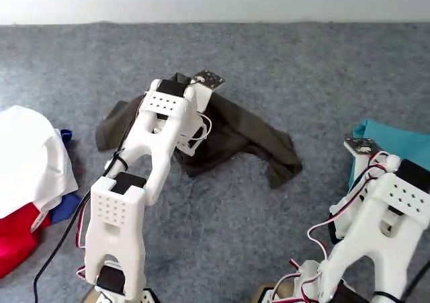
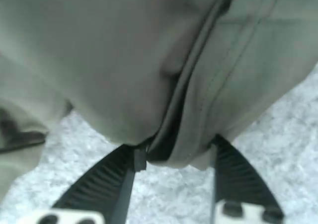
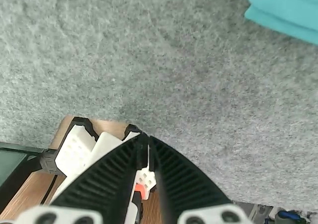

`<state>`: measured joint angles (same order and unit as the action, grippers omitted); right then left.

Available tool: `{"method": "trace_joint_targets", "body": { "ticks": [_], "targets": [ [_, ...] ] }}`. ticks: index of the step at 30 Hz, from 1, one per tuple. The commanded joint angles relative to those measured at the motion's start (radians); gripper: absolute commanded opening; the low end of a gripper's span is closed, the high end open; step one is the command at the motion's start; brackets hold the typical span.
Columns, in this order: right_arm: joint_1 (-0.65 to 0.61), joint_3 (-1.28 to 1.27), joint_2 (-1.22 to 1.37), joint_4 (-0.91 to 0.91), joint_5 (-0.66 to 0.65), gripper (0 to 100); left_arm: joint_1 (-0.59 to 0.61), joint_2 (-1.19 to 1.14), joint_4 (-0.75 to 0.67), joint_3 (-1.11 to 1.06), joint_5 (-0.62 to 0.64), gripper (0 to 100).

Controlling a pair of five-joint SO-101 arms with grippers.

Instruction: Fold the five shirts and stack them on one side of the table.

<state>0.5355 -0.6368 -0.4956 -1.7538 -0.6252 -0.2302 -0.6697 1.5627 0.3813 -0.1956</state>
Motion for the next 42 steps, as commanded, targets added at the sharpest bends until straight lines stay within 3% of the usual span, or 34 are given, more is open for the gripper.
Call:
{"method": "trace_joint_targets", "body": {
  "ticks": [1,9,15,24,30,33,38,42],
  "targets": [
    [-0.007,0.003,-0.025,-0.035,0.009,0.9,-0.009,0.021,0.025,0.038,0.003,18],
    [-0.007,0.003,-0.025,-0.033,0.009,0.9,-0.061,0.135,0.087,0.036,0.003,17],
    [-0.007,0.003,-0.025,-0.033,0.009,0.9,-0.083,0.198,0.086,0.033,0.003,6],
    [-0.007,0.003,-0.025,-0.033,0.009,0.9,-0.080,0.032,0.048,0.038,0.002,5],
    [-0.007,0.003,-0.025,-0.035,0.006,0.9,-0.054,0.058,0.094,0.130,0.032,5],
    [-0.007,0.003,-0.025,-0.033,0.005,0.9,-0.009,0.069,0.147,0.214,0.040,9],
    [-0.007,0.003,-0.025,-0.033,0.003,0.9,0.049,0.017,0.181,0.251,0.040,25],
    [-0.007,0.003,-0.025,-0.033,0.003,0.9,0.040,-0.054,0.183,0.252,0.020,25]
  ]
}}
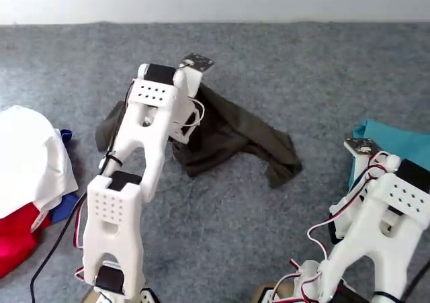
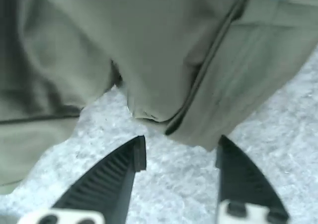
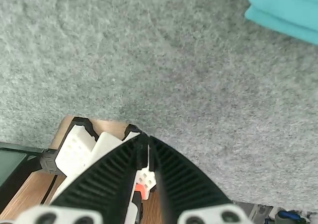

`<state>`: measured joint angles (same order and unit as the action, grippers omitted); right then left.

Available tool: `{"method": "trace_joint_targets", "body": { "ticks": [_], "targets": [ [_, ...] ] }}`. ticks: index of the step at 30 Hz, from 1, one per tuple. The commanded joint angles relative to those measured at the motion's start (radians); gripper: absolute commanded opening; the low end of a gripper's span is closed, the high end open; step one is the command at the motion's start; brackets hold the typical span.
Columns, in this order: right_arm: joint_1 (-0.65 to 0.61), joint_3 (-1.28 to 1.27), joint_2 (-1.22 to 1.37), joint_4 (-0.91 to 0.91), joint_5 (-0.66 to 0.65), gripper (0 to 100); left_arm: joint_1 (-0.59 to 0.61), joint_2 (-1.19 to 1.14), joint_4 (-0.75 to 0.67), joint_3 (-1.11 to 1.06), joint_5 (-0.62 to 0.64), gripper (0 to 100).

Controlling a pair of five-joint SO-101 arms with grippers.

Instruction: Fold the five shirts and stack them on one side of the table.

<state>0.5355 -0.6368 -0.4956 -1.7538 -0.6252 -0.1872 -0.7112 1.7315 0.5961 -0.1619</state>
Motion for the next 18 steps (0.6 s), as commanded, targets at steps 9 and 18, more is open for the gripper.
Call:
{"method": "trace_joint_targets", "body": {
  "ticks": [9,18],
  "targets": [
    [-0.007,0.003,-0.025,-0.033,0.003,0.9,-0.048,-0.097,0.009,0.039,-0.018,21],
    [-0.007,0.003,-0.025,-0.033,0.006,0.9,-0.130,-0.094,0.014,0.038,-0.017,18]
  ]
}}
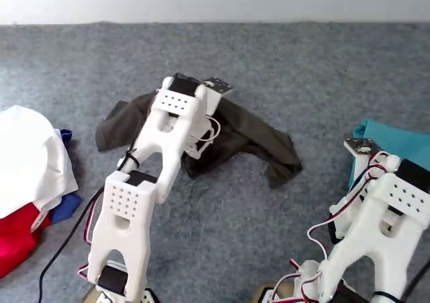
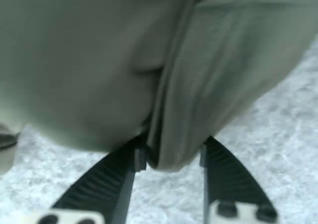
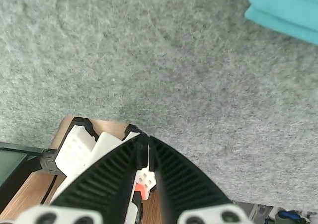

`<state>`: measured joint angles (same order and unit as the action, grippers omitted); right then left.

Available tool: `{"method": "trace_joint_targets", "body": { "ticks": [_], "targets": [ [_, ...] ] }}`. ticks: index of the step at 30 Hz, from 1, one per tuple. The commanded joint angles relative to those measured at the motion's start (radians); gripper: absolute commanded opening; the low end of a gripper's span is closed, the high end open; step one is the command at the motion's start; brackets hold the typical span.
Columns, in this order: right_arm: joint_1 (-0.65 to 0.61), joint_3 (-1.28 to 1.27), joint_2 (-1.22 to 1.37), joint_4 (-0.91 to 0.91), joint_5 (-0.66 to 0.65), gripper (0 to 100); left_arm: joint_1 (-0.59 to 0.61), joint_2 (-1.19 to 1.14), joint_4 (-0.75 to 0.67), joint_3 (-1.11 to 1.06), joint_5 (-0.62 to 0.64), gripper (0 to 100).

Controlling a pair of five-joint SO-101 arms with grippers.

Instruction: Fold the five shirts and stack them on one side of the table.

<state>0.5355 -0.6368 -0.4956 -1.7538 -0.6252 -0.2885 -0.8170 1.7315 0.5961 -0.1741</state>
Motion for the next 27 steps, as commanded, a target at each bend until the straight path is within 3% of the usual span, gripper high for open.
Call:
{"method": "trace_joint_targets", "body": {
  "ticks": [1,11,18,27],
  "targets": [
    [-0.007,0.003,-0.025,-0.033,0.006,0.9,-0.038,0.012,0.014,0.038,-0.005,18],
    [-0.007,0.003,-0.025,-0.033,0.008,0.9,-0.051,0.005,0.009,0.035,-0.003,18],
    [-0.007,0.003,-0.025,-0.033,0.008,0.9,-0.058,0.012,0.011,0.039,-0.003,6],
    [-0.008,0.003,-0.025,-0.031,0.003,0.9,-0.051,0.015,0.021,0.041,-0.003,5]
  ]
}}
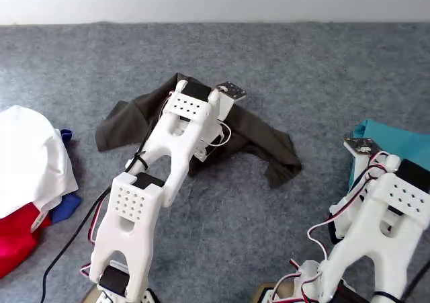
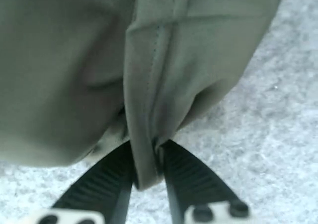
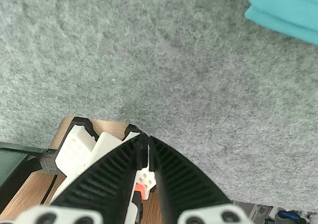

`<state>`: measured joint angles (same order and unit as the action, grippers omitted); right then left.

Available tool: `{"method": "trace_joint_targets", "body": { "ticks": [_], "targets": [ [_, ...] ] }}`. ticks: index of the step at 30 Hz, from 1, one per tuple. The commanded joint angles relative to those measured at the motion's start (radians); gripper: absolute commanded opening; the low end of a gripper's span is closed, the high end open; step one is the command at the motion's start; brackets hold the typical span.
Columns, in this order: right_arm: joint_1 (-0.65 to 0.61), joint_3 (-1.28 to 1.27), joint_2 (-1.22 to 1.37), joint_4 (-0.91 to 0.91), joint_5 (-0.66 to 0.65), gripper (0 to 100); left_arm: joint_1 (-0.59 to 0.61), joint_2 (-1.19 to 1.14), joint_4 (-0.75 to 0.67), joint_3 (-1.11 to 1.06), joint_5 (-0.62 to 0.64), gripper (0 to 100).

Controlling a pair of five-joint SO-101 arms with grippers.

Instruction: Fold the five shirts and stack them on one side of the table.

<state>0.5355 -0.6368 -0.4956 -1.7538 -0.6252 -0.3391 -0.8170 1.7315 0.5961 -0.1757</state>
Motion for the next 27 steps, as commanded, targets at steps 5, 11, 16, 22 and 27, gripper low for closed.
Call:
{"method": "trace_joint_targets", "body": {
  "ticks": [5,11,16,22,27],
  "targets": [
    [-0.008,0.003,-0.025,-0.031,0.003,0.9,-0.006,0.084,0.021,0.039,0.020,3],
    [-0.008,0.003,-0.022,-0.031,0.002,0.9,-0.002,0.155,0.021,0.033,0.014,8],
    [-0.008,0.003,-0.024,-0.031,0.002,0.9,0.003,0.135,0.021,0.038,0.014,11],
    [-0.008,0.003,-0.024,-0.031,0.002,0.9,0.005,0.095,0.021,0.033,0.011,2],
    [-0.008,0.003,-0.024,-0.031,0.002,0.9,0.006,0.077,0.021,0.033,0.011,2]
  ]
}}
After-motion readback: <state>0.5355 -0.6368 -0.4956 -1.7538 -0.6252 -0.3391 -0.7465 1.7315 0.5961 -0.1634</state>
